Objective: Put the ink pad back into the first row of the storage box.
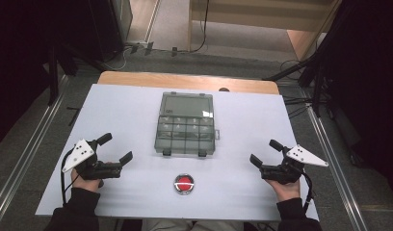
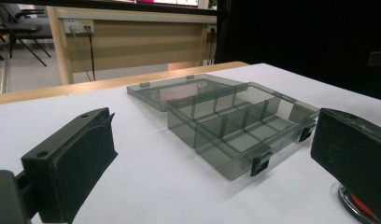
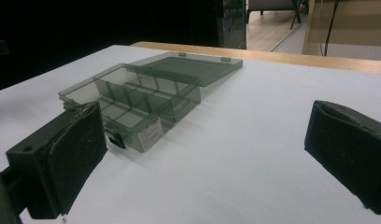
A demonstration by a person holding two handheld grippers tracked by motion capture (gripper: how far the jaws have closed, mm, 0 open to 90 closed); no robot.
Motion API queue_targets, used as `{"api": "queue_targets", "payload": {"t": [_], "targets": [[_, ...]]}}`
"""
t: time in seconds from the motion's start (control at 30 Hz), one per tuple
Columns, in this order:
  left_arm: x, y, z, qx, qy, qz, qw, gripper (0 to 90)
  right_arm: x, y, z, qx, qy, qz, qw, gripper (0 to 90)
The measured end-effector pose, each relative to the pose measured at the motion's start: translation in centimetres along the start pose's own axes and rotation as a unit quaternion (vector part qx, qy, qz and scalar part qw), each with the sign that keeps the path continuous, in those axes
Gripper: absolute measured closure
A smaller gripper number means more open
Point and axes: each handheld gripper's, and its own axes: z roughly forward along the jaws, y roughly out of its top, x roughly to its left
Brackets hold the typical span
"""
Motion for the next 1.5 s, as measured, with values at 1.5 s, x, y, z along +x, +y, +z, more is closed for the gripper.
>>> {"api": "queue_targets", "payload": {"t": [1.5], "targets": [[-0.1,0.1,-0.1,-0.004,0.001,0.002,1.0000,0.0,2.0,-0.5,1.3,0.041,0.058,-0.015,0.9974,0.0]]}}
